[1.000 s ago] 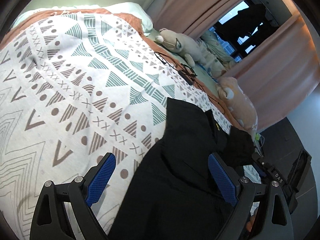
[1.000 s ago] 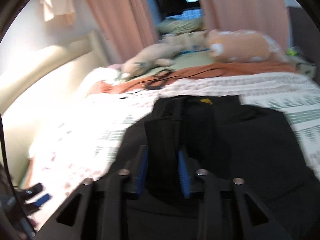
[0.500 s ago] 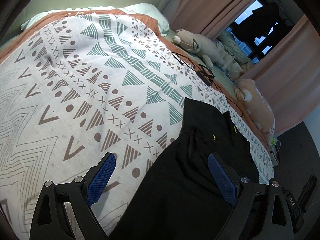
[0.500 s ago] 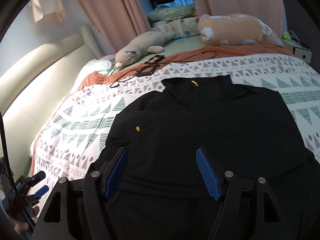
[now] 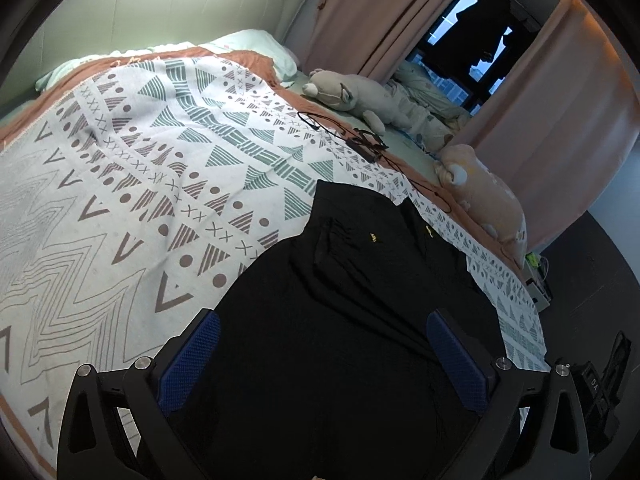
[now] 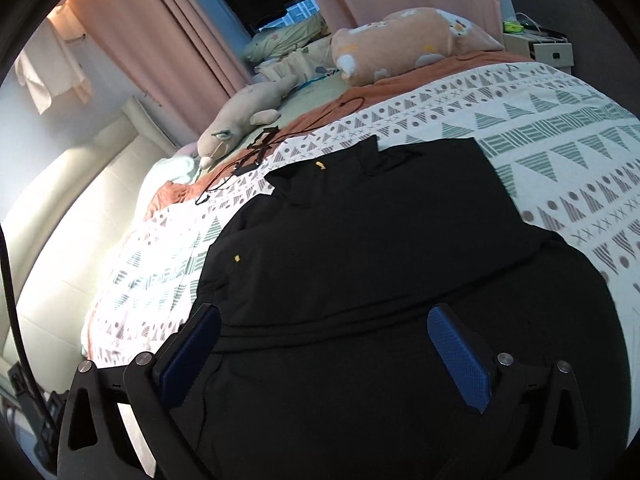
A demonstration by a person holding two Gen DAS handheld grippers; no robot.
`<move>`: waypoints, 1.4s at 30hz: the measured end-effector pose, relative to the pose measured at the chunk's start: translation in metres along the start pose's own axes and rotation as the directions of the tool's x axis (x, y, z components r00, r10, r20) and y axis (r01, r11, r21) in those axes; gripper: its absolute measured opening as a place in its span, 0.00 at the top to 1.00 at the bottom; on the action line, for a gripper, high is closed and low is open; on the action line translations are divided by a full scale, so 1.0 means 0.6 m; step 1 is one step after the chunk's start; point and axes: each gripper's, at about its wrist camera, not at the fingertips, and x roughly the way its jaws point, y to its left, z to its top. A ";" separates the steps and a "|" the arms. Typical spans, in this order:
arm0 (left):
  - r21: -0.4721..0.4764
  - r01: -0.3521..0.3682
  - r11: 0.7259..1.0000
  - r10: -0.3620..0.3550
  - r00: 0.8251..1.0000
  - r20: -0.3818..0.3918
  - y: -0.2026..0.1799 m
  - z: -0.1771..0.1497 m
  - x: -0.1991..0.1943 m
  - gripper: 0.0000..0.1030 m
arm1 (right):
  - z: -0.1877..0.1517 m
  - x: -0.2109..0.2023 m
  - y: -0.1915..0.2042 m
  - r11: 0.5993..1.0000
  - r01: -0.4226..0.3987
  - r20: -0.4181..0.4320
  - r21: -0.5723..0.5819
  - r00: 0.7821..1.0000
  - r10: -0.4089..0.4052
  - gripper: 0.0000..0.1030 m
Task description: Fold large clothes
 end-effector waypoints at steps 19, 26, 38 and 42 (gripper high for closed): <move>0.064 -0.032 0.997 0.036 0.998 -0.056 0.041 -0.139 -0.194 0.00 | -0.075 -0.208 -0.196 0.975 0.034 0.116 0.220 0.991 -0.061 0.00; 0.070 -0.022 0.997 0.025 0.999 -0.040 0.072 -0.171 -0.261 0.00 | -0.129 -0.285 -0.232 0.976 0.067 0.150 0.207 0.984 -0.100 0.00; 0.040 0.026 0.999 -0.024 0.998 -0.055 0.117 -0.243 -0.323 0.03 | -0.214 -0.374 -0.286 0.983 0.062 0.158 0.173 0.983 -0.090 0.00; 0.031 0.043 0.999 -0.041 0.997 -0.059 0.137 -0.262 -0.338 0.08 | -0.247 -0.385 -0.312 0.984 0.065 0.136 0.168 0.987 -0.088 0.00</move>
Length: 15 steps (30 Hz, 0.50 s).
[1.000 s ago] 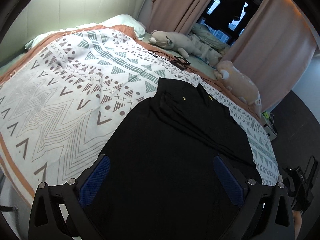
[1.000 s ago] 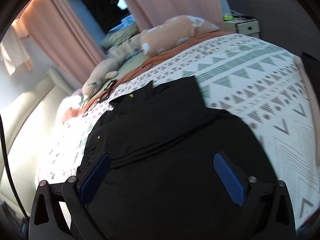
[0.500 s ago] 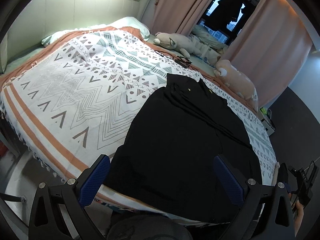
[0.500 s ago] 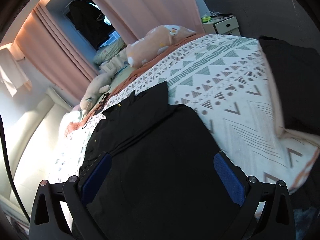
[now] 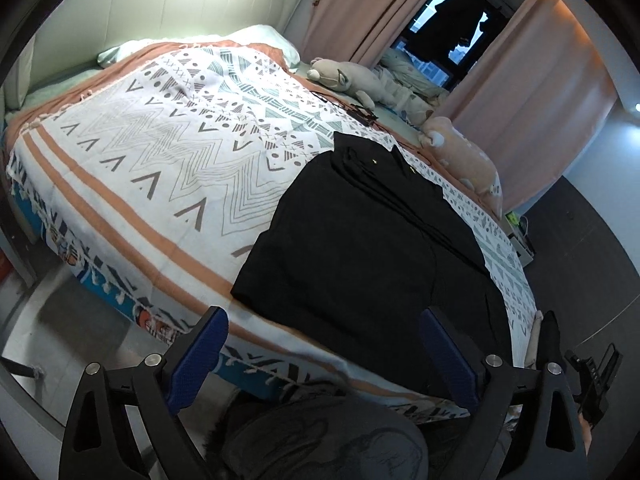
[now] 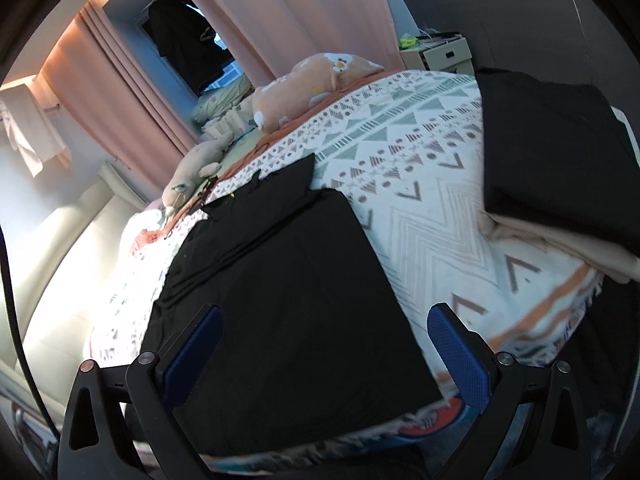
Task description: Fold large clothes
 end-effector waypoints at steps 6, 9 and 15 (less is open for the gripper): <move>-0.060 0.011 0.998 -0.014 0.999 -0.041 0.040 -0.016 0.016 0.29 | -0.027 -0.003 -0.047 1.000 -0.020 -0.048 0.001 0.999 0.020 0.00; -0.070 0.004 0.998 -0.007 0.999 -0.041 0.056 -0.023 0.026 0.29 | -0.044 0.006 -0.073 1.000 -0.023 -0.078 0.007 0.997 0.024 0.01; -0.097 -0.002 0.995 -0.005 0.997 -0.074 0.085 -0.033 0.061 0.35 | -0.081 0.048 -0.121 0.991 -0.100 -0.155 0.089 0.981 0.113 0.14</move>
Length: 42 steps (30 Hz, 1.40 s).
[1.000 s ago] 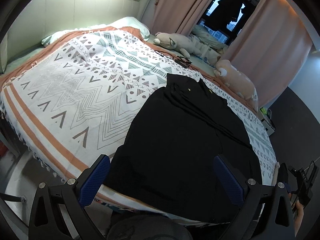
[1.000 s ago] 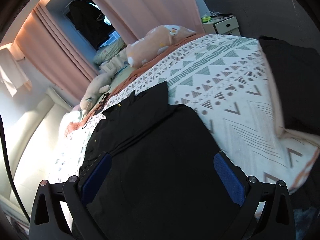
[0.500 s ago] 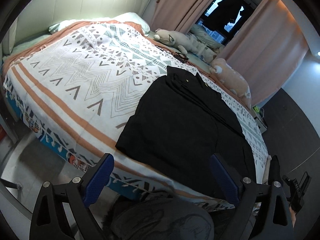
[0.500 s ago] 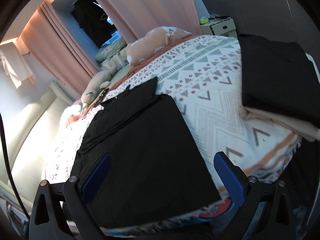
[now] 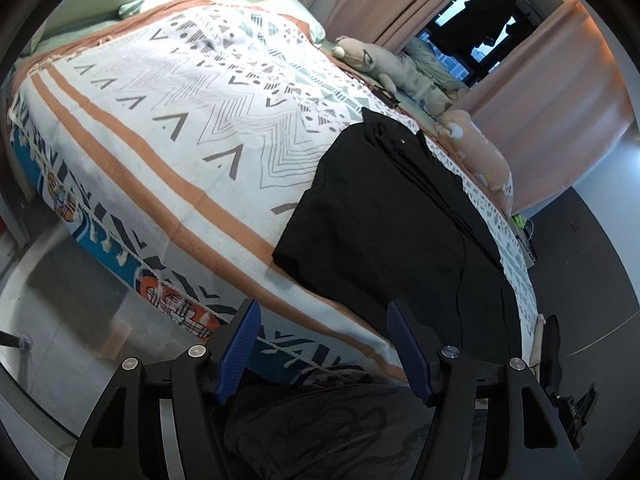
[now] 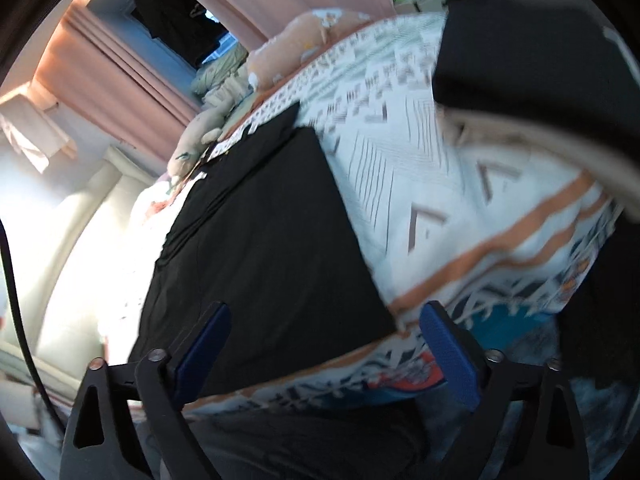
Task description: Fold large clothes
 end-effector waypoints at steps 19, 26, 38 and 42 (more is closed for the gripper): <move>-0.040 0.013 0.999 -0.014 0.999 -0.034 0.013 0.044 0.098 0.35 | 0.000 0.089 -0.050 0.973 -0.203 -0.113 0.113 0.970 0.215 0.32; -0.041 0.000 0.999 -0.001 0.999 -0.046 0.012 0.067 0.119 0.35 | 0.007 0.082 -0.010 0.952 -0.299 -0.090 0.059 0.949 0.303 0.32; -0.064 0.023 0.998 -0.026 0.998 -0.052 0.028 0.082 0.146 0.37 | 0.020 0.126 -0.005 0.959 -0.273 -0.059 0.068 0.959 0.277 0.37; -0.128 0.101 0.987 -0.110 0.992 -0.065 0.035 0.088 0.151 0.37 | 0.022 0.153 -0.005 0.968 -0.240 -0.093 0.068 0.965 0.246 0.37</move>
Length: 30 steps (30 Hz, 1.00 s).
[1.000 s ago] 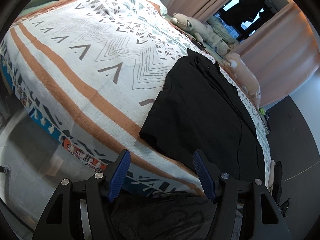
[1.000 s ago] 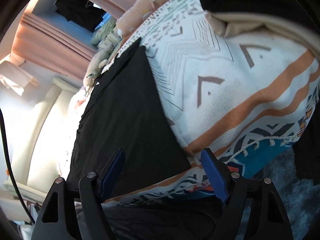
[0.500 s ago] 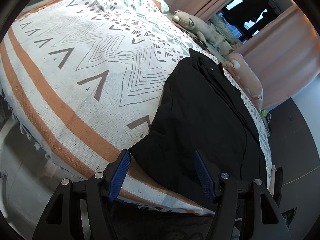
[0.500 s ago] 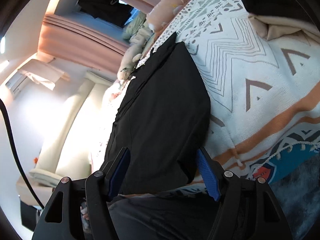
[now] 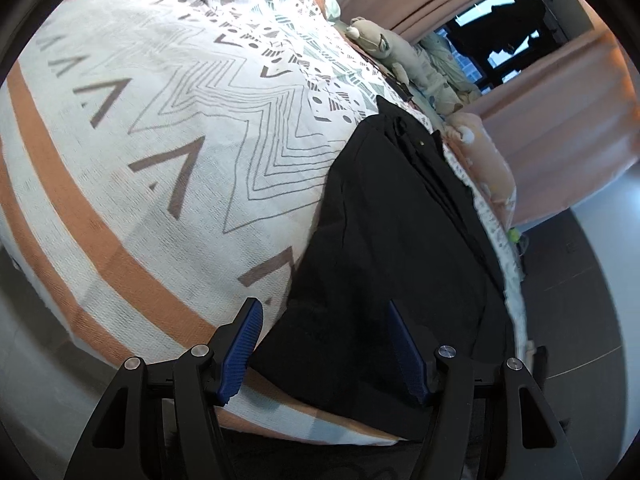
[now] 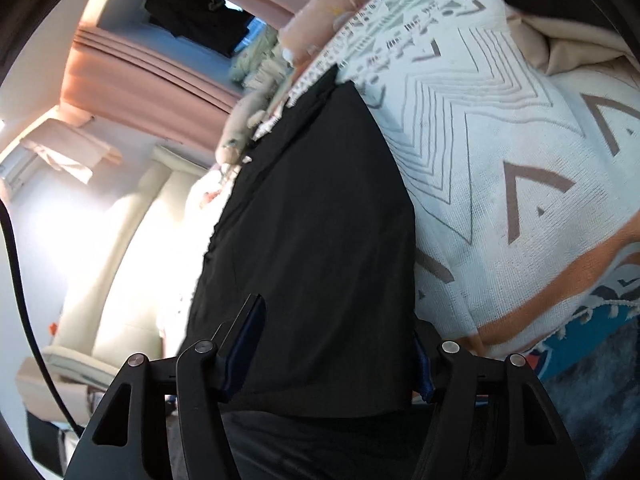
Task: Fold large clothes
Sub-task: 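Grasp the edge of the folded black jacket with both grippers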
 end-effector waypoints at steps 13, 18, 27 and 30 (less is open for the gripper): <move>0.013 0.019 1.000 -0.020 0.999 0.041 0.003 -0.017 0.003 0.70 | -0.004 0.016 0.000 0.999 -0.044 0.064 -0.014 0.997 0.045 0.41; 0.014 -0.006 1.000 0.005 0.998 0.055 0.004 -0.025 -0.003 0.86 | -0.006 0.011 -0.011 0.997 0.069 0.069 0.033 0.995 -0.071 0.95; 0.030 0.061 0.998 -0.064 0.992 0.109 -0.035 -0.030 -0.083 0.96 | 0.005 -0.075 0.053 1.000 0.008 0.180 -0.030 0.984 -0.002 0.96; 0.047 0.064 0.997 -0.069 0.991 0.116 -0.053 -0.033 -0.109 0.96 | 0.006 -0.102 0.078 0.999 -0.019 0.196 -0.043 0.980 0.027 0.96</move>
